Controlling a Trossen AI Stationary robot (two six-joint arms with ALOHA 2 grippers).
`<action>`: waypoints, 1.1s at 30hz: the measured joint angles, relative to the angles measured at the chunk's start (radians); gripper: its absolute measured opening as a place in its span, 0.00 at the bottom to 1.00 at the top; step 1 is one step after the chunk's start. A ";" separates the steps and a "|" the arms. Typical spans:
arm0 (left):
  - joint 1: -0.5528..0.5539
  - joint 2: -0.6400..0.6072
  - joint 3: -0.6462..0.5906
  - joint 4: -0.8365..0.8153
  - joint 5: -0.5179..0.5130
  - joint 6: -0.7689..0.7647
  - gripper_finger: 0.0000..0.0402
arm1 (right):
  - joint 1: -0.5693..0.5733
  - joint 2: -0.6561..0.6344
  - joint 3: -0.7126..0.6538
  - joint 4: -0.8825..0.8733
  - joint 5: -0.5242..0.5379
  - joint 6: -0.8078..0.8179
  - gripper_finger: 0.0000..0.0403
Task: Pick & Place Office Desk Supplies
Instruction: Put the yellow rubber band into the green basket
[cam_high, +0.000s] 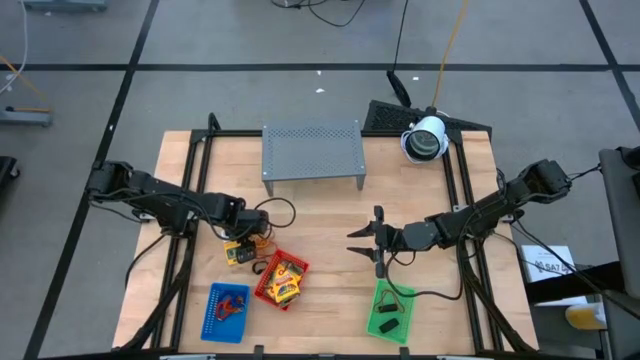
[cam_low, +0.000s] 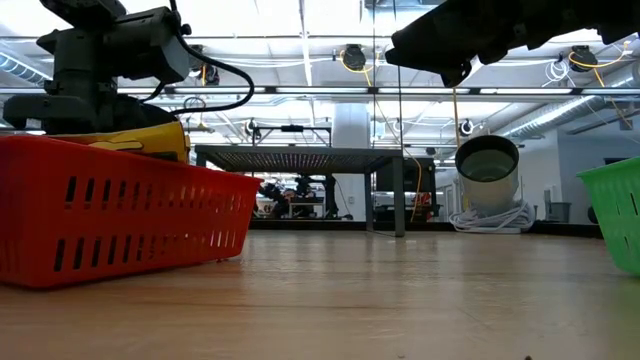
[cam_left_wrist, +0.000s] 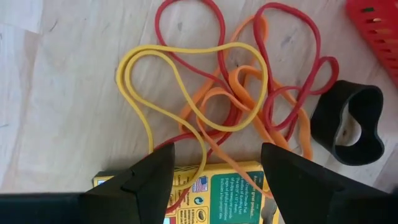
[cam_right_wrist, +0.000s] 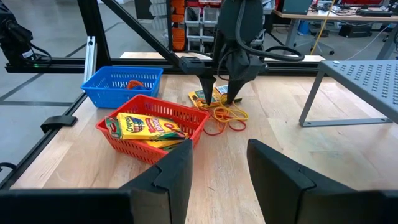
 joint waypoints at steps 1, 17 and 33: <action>0.000 0.000 0.000 0.000 0.000 0.000 0.62 | 0.000 0.000 0.000 0.000 0.000 0.000 0.35; 0.014 0.000 0.000 0.001 -0.054 -0.081 0.62 | 0.000 0.000 0.000 0.000 0.000 0.000 0.35; 0.083 0.000 0.000 0.027 0.008 -0.088 0.62 | 0.000 0.000 0.000 0.000 0.000 0.000 0.35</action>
